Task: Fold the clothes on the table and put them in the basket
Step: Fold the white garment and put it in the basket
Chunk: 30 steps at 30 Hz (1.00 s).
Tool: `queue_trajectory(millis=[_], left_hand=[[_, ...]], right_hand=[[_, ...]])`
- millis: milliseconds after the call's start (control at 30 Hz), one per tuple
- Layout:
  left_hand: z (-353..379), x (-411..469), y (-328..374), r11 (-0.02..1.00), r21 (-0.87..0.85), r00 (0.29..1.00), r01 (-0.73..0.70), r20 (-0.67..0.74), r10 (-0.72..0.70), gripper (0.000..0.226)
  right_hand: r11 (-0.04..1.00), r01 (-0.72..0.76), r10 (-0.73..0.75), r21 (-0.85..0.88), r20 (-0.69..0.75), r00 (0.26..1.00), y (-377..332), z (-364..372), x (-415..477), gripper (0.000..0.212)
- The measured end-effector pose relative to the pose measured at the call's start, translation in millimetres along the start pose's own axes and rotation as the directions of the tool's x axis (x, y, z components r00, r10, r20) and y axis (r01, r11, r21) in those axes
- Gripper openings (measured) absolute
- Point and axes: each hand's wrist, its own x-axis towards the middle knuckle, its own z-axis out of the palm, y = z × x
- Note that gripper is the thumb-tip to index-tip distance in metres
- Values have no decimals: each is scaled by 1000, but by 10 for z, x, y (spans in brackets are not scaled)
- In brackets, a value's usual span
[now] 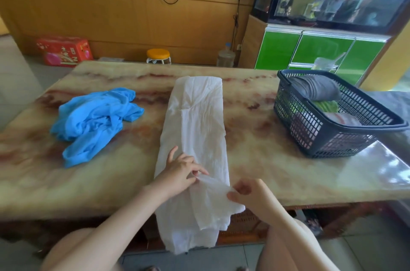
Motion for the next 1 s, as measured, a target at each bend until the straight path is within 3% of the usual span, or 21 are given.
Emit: queue_trajectory(millis=[100,200,300,400,500,633,733,833,1000], left_hand=[[89,-109,-55,998,-63,968,1,-250,-17,21],[125,-332,-60,966,-254,918,57,-367,-150,41],[145,-611,37,856,-478,902,198,-251,-350,44],[254,-861,149,708,-641,863,295,-138,-485,25],[383,-1020,225,560,-770,798,304,-115,-591,3],[490,-1126,370,550,-737,750,393,-89,-655,37],[642,-1205,391,457,-797,712,394,-49,-701,40],[772,-1290,364,230,-906,682,356,84,-726,34],[741,-1359,383,28,-952,712,305,208,-671,9]], right_hand=[[995,79,-86,-64,-113,990,-190,59,-193,14],[982,150,-161,-113,-94,982,-366,275,-364,14],[976,178,-180,-127,1,984,-403,612,-462,9],[964,187,-177,-191,69,982,-295,958,-555,17],[970,174,-154,-169,124,980,-164,1145,-646,27],[988,109,-95,-110,126,988,-4,1159,-749,25],[996,19,-12,83,-81,997,123,1051,-757,15],[917,-47,165,397,-269,949,268,907,-703,12],[670,-174,282,721,-31,959,292,901,-576,33]])
